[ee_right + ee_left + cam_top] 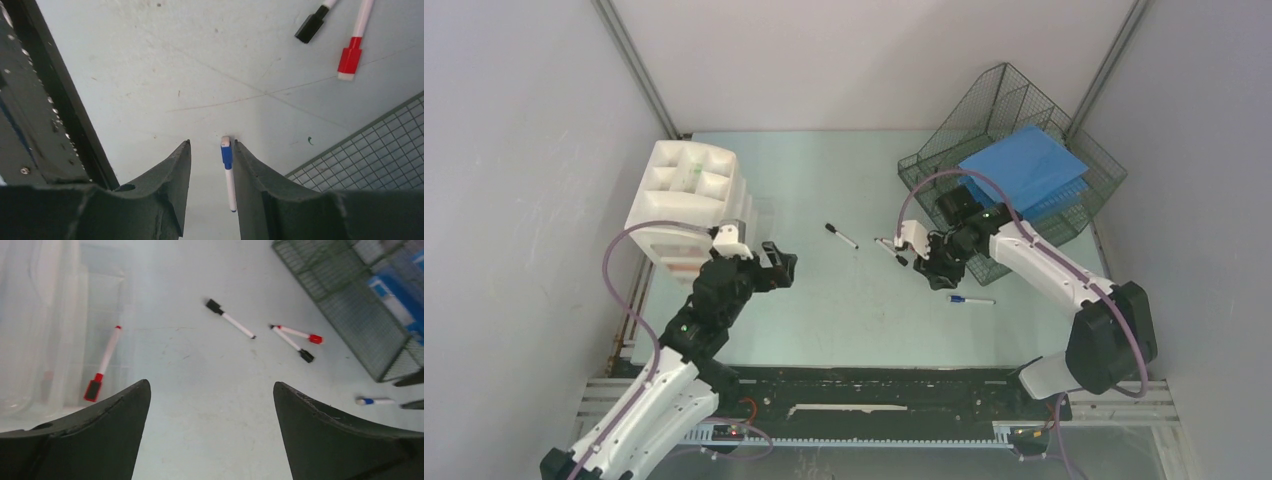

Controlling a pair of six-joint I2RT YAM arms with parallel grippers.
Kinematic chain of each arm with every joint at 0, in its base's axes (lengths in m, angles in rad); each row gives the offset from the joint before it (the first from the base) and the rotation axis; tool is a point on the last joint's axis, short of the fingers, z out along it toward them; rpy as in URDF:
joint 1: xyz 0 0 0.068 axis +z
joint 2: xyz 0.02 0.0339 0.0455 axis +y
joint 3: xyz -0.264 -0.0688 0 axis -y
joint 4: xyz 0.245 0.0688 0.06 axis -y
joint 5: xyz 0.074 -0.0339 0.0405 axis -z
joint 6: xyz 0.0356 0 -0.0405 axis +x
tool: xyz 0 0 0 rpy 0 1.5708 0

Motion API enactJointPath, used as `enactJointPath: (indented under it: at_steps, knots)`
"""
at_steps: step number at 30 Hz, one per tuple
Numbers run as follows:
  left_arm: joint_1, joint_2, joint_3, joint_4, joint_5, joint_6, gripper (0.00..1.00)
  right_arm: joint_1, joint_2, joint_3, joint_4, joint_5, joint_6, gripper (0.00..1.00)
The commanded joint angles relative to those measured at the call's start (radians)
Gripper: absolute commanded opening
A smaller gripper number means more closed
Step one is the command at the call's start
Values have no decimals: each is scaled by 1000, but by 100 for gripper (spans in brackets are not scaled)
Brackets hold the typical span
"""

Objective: Organize the desk
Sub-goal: Pick up the stationery from the center of the board.

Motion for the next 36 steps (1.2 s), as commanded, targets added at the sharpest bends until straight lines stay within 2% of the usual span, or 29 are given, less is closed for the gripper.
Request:
enactJointPath:
  at_steps: [1, 5, 15, 28, 33, 36]
  knots:
    - [5, -99, -78, 137, 166, -38, 100, 55, 31, -27, 18, 169, -72, 45]
    - [5, -113, -108, 169, 254, -85, 100, 77, 73, -58, 31, 298, -72, 46]
    - [5, -147, -142, 193, 310, -164, 100, 110, 200, -82, 57, 452, -44, 51]
    - [5, -133, -163, 212, 329, -184, 100, 122, 309, -84, 53, 489, -20, 55]
    - [5, -138, -185, 275, 349, -189, 100, 134, 368, -85, 70, 529, -1, 54]
    - [5, -154, -203, 309, 366, -184, 100, 141, 383, -86, 84, 537, 8, 49]
